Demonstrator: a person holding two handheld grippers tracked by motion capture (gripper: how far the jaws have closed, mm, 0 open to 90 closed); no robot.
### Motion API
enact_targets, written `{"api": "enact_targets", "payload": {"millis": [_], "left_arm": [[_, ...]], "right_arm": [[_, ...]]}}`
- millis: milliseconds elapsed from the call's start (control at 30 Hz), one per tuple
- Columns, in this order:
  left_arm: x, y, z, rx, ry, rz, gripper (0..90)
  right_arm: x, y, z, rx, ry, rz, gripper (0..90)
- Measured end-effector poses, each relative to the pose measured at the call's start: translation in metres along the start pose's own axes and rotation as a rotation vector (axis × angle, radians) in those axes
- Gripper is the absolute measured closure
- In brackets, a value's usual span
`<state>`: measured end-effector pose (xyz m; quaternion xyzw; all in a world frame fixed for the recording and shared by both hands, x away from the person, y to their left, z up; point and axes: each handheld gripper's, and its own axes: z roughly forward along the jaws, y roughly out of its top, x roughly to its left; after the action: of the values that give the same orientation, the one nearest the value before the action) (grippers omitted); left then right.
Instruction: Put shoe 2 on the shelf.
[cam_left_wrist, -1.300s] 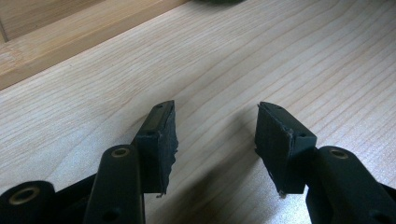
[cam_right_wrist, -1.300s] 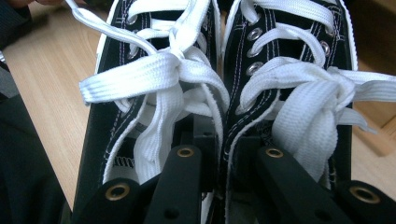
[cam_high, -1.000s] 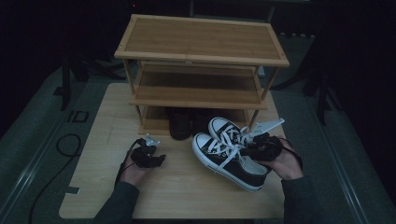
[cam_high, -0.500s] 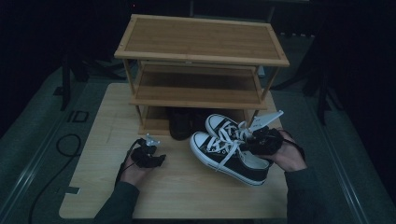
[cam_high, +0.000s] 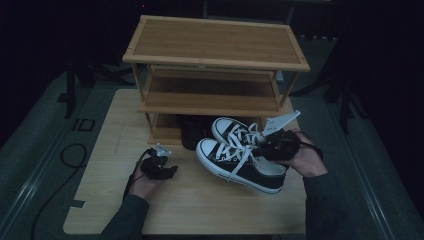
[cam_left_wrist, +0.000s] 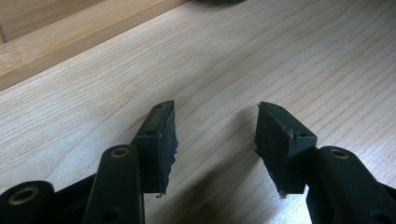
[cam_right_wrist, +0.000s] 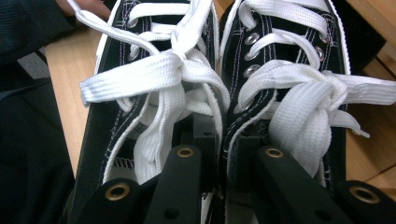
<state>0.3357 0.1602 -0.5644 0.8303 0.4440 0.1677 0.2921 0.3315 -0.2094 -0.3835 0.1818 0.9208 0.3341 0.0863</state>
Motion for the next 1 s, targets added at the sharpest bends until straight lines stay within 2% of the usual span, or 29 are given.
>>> {"api": "enact_targets", "payload": {"millis": [600,800,1000], "left_arm": [[0.0,0.0,0.0,0.0,0.001,-0.001,48.4],[-0.001,0.0,0.0,-0.001,0.001,-0.001,48.3],[0.0,0.0,0.0,0.002,0.0,0.002,48.1]], "right_arm": [[-0.004,0.02,0.001,0.002,0.05,-0.091,84.2],[-0.008,0.027,0.001,-0.013,0.082,-0.121,84.2],[-0.011,0.034,-0.004,-0.054,0.109,-0.136,84.2]]}}
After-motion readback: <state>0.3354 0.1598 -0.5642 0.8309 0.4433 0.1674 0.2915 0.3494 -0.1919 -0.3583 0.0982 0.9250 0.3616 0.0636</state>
